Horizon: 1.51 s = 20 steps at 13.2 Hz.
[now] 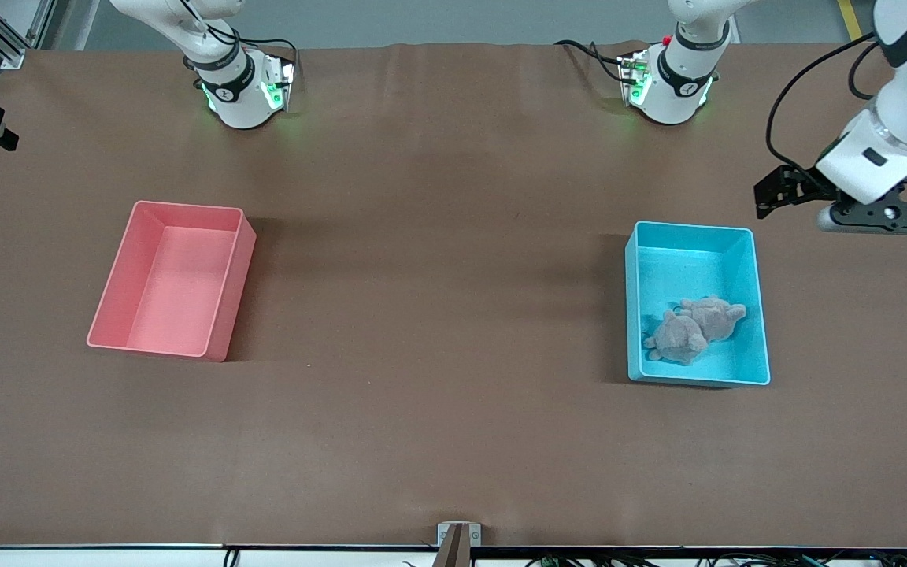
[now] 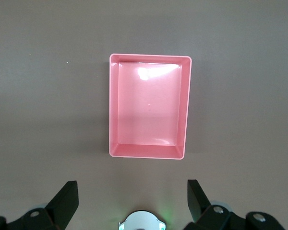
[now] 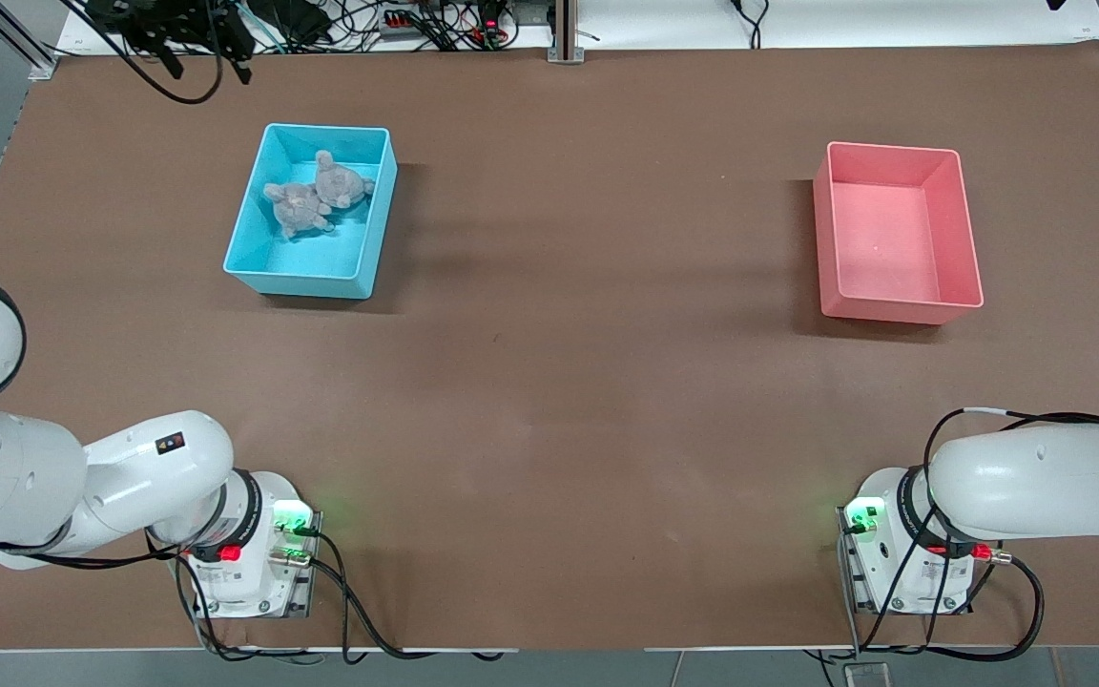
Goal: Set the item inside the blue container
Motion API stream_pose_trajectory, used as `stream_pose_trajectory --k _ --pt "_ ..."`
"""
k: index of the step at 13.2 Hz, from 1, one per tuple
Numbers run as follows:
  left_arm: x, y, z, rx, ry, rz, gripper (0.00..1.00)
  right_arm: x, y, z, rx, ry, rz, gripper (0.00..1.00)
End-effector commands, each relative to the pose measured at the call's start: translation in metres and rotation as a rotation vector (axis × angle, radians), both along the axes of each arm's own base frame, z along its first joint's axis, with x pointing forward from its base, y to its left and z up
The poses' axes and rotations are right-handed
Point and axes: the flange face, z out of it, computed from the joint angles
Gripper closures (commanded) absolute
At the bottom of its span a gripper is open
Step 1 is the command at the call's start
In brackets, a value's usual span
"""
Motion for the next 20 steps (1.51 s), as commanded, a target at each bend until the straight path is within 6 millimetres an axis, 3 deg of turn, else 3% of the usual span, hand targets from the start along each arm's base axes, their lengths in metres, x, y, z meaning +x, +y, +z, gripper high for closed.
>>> stream_pose_trajectory --k 1,3,5,6,9,11,20 --pt "0.007 0.028 0.036 -0.033 -0.041 0.037 0.0 -0.004 0.001 -0.002 0.01 0.011 0.011 0.0" --pt "0.009 0.035 0.062 -0.034 -0.095 0.053 0.0 -0.005 0.001 -0.006 0.013 0.02 0.01 0.0" --pt "0.012 0.043 0.076 -0.039 -0.124 0.058 0.0 -0.006 0.002 -0.005 0.013 0.019 0.012 0.0" --pt "0.012 0.056 0.08 -0.035 -0.131 0.067 0.0 -0.005 0.002 -0.006 0.014 0.02 0.012 0.0" --pt "0.018 0.063 0.071 -0.036 -0.114 -0.009 0.0 -0.006 0.002 -0.006 0.014 0.021 0.01 0.0" --pt "0.02 0.066 0.079 -0.038 -0.132 0.01 0.0 -0.006 0.002 -0.006 0.014 0.023 0.007 0.0" --pt "0.022 0.061 0.075 -0.042 -0.125 0.0 0.0 -0.006 0.004 -0.006 0.024 0.027 0.008 0.0"
